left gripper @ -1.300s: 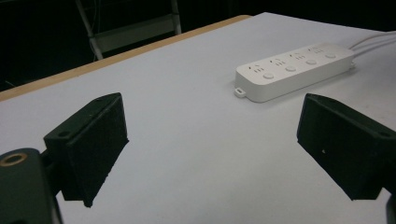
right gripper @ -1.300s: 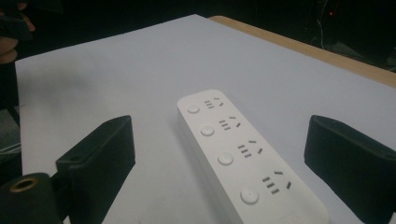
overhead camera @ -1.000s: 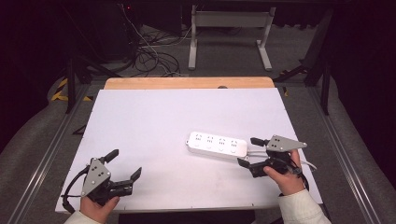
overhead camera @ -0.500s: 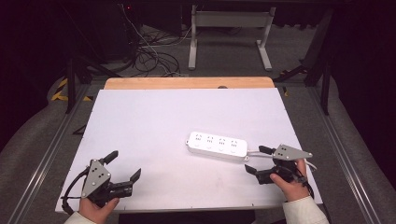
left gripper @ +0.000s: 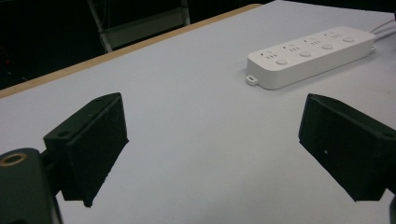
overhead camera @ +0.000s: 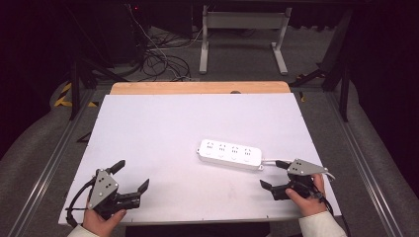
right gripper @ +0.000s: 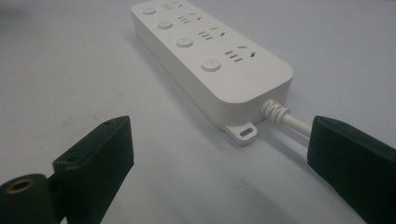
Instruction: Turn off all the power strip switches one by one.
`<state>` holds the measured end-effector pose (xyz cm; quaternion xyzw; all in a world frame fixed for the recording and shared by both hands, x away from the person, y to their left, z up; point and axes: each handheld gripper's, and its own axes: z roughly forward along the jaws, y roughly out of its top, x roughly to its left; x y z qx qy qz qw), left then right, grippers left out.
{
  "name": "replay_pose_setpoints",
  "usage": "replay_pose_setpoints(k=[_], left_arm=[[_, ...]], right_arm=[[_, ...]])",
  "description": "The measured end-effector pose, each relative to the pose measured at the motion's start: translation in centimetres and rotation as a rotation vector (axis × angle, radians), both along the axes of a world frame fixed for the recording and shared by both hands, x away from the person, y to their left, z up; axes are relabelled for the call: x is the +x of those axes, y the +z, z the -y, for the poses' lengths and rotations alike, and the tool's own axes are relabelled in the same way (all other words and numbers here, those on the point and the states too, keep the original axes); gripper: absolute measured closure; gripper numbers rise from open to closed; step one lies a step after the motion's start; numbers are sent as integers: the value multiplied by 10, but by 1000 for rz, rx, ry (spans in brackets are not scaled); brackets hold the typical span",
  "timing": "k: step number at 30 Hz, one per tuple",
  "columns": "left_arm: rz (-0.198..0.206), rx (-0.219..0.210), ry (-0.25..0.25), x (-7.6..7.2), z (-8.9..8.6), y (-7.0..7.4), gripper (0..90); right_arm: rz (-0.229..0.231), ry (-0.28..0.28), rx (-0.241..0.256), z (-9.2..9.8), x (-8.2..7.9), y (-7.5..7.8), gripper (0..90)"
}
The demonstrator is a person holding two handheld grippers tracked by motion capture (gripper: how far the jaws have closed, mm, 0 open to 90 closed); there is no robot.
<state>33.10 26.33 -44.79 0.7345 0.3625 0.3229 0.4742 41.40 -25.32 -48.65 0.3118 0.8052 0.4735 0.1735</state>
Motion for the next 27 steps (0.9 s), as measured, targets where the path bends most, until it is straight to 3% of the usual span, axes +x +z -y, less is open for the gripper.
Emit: replay_pose_setpoints(k=[7,11,22,27], left_arm=[[25,-1,-7,-2,-1,2,87],[29,11,-8,-1,-1,2,87],[29,-18,-5,-1,-2,1,82],[56,-5,8,0,-3,-1,87]], right_arm=[[33,-2,16,1,-2,4,85],[30,-1,15,1,-2,4,85],[41,9,6,0,-3,5,90],[46,8,-1,0,-3,6,92]])
